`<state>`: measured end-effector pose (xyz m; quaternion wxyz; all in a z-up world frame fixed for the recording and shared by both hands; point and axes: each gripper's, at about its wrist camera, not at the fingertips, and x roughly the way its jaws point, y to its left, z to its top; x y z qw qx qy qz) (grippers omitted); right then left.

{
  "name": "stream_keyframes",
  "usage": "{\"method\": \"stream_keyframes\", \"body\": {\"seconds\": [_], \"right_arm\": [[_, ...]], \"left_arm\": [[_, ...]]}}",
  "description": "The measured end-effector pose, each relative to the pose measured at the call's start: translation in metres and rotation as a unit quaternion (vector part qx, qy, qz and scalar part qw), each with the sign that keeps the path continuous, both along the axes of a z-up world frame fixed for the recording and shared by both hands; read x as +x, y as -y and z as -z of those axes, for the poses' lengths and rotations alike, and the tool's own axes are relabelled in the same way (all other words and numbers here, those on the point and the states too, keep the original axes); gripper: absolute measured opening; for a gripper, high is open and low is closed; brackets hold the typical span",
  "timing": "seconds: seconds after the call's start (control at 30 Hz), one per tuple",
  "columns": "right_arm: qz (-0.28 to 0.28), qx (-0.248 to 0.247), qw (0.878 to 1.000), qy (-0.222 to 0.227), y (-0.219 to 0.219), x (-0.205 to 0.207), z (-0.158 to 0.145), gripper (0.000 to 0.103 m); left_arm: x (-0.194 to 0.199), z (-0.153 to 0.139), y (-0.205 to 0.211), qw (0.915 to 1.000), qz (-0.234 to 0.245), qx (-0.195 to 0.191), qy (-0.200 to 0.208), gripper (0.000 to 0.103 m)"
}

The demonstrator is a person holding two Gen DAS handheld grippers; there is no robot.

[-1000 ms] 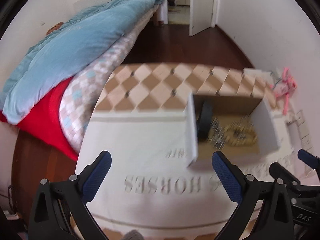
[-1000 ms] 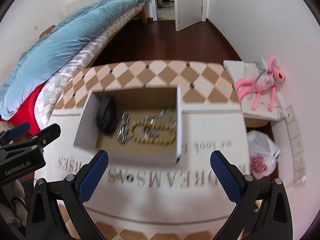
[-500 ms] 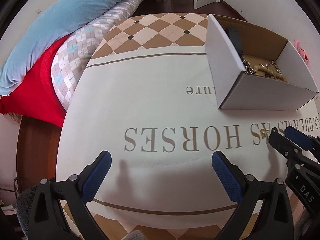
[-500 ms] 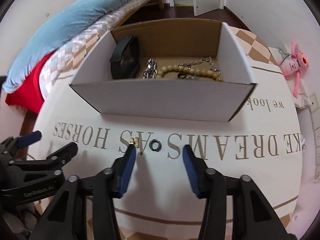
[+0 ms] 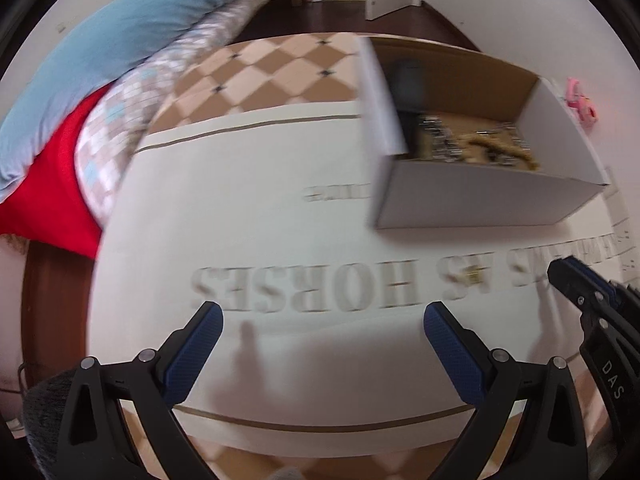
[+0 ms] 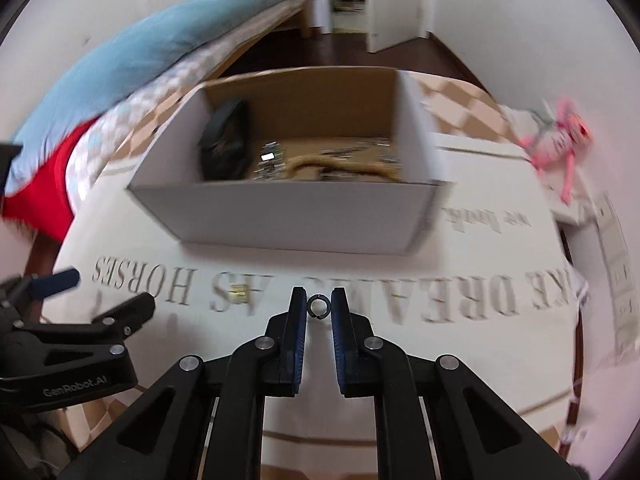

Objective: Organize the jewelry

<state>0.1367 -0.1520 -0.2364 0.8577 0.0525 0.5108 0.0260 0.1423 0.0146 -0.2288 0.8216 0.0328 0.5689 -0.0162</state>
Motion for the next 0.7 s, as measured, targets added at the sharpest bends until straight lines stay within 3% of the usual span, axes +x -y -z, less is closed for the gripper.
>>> {"method": "stream_keyframes", "body": {"seconds": [0.17, 0.27, 0.33, 0.47, 0.53, 0.7], "right_arm": [[0.053, 0.001, 0.999, -0.007, 0.042, -0.015, -0.001, 0.013], [0.076, 0.005, 0.997, -0.013, 0.06, -0.021, 0.004, 0.013], [0.093, 0.013, 0.995, -0.017, 0.072, -0.025, 0.006, 0.013], [0.118, 0.025, 0.993, -0.018, 0.083, -0.028, 0.009, 0.013], [0.124, 0.03, 0.992, -0.018, 0.085, -0.03, 0.01, 0.013], [0.125, 0.03, 0.992, -0.018, 0.085, -0.03, 0.011, 0.013]], "left_arm": [[0.005, 0.003, 0.037, 0.9992, 0.012, -0.037, -0.009, 0.102], [0.006, 0.006, 0.055, 0.9991, 0.023, -0.034, -0.006, 0.098], [0.005, 0.009, 0.065, 0.9992, 0.03, -0.025, -0.006, 0.076], [0.007, 0.012, 0.074, 0.999, 0.041, -0.014, 0.006, 0.053], [0.007, 0.009, 0.079, 0.9986, 0.049, -0.017, 0.01, 0.03], [0.012, 0.008, 0.085, 0.998, 0.061, -0.015, 0.012, 0.007]]}}
